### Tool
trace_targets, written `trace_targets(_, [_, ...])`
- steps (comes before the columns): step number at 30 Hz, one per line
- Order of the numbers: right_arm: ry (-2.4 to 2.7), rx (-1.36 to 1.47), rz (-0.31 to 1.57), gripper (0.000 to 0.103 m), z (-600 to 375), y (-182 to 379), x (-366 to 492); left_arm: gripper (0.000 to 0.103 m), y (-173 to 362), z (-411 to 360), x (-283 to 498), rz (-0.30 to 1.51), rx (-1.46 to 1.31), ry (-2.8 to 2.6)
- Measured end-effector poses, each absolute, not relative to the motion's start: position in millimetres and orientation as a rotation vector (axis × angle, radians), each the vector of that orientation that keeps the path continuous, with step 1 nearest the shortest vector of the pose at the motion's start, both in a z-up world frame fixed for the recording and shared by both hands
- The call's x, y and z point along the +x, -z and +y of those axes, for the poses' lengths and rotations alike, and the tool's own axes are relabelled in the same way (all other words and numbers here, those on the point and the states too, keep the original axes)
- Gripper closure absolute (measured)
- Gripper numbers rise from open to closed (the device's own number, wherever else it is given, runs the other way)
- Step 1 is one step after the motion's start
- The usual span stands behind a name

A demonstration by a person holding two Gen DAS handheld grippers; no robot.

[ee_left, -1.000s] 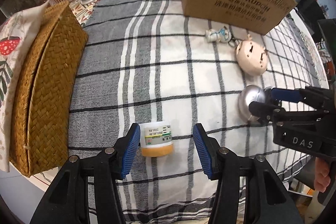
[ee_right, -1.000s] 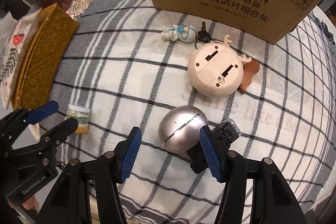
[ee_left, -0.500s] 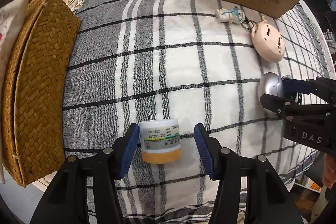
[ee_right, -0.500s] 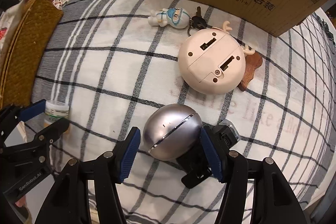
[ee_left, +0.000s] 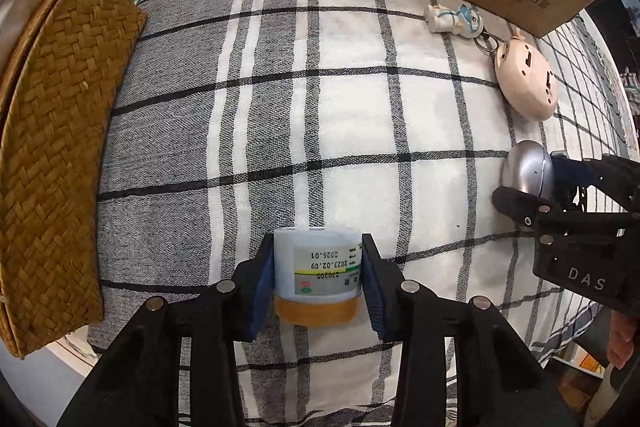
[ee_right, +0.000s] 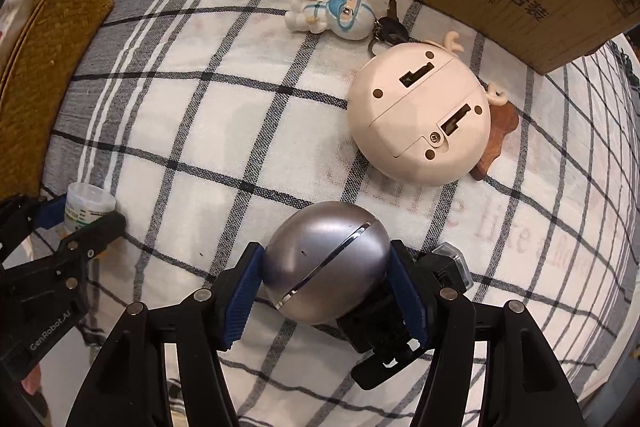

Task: Organize rigid objects
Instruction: 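Grasp the white-orange jar with the left tool while the right tool grasps the silver egg, then lift the jar and silver egg and carry both over the box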

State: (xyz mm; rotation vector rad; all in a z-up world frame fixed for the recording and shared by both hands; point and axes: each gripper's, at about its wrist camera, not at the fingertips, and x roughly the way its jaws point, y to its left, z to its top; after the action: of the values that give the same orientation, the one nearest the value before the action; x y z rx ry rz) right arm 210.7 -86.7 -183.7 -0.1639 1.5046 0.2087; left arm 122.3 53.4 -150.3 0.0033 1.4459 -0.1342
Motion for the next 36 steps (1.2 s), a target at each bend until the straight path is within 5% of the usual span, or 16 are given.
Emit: trace_targets(36, [-0.157, 0.049, 1.150, 0.041, -145.3, 97.1, 194.2, 0.064, 56.8, 15.3, 135.6, 1.095, 0.000, 0.225])
